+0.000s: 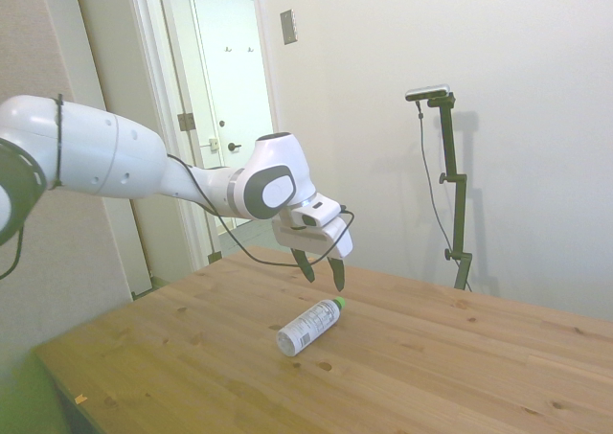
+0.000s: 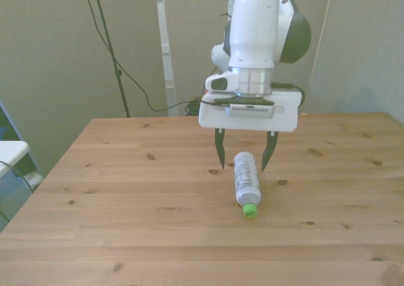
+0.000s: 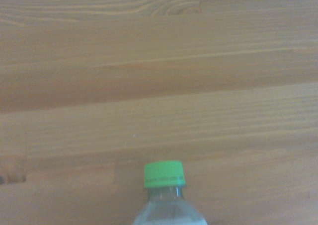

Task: Stand the water bottle

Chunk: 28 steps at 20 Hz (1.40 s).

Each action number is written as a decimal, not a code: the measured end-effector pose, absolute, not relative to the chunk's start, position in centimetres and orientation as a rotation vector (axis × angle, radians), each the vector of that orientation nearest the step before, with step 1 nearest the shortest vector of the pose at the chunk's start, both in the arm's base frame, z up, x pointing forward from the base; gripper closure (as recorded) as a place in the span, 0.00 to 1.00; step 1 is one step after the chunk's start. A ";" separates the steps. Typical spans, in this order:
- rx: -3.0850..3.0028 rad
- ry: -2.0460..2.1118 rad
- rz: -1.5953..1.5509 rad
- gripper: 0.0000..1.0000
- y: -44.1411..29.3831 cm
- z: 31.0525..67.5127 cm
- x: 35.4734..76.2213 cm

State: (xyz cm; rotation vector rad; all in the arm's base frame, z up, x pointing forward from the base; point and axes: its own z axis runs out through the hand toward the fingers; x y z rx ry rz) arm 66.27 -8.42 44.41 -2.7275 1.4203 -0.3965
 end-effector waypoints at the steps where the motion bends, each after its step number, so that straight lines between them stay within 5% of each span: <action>1: -2.725 1.427 -0.393 0.00 -8.3 43.7 67.1; 11: -2.744 1.493 -0.334 0.00 -8.1 37.4 70.7; 12: -2.744 1.496 -0.331 1.00 -8.2 37.2 70.7; 28: -2.732 1.513 -0.303 1.00 -8.3 36.2 70.7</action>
